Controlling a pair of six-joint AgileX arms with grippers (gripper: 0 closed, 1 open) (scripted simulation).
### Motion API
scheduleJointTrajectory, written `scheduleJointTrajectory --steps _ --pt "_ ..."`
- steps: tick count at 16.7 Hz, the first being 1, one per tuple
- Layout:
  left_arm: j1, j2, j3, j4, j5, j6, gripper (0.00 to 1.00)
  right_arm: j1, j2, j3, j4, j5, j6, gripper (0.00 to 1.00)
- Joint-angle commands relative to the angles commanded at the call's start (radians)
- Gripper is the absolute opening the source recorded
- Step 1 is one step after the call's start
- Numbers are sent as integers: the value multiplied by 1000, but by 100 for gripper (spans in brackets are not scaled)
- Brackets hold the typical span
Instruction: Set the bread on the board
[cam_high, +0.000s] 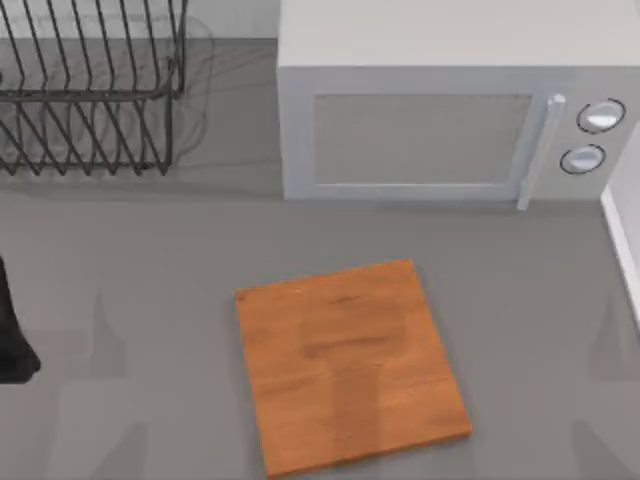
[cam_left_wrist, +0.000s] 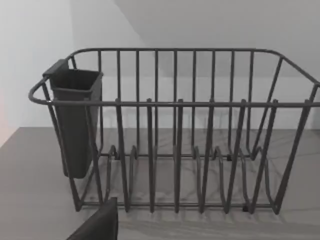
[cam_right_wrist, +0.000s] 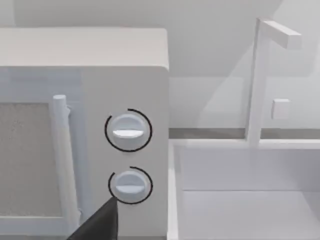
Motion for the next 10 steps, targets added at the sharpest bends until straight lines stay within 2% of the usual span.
scheduleJointTrajectory --steps 5,10 --pt "6 61 47 -36 1 27 100 0 0 0 0 0 0 100" --pt "40 367 250 -203 -1 138 100 0 0 0 0 0 0 100"
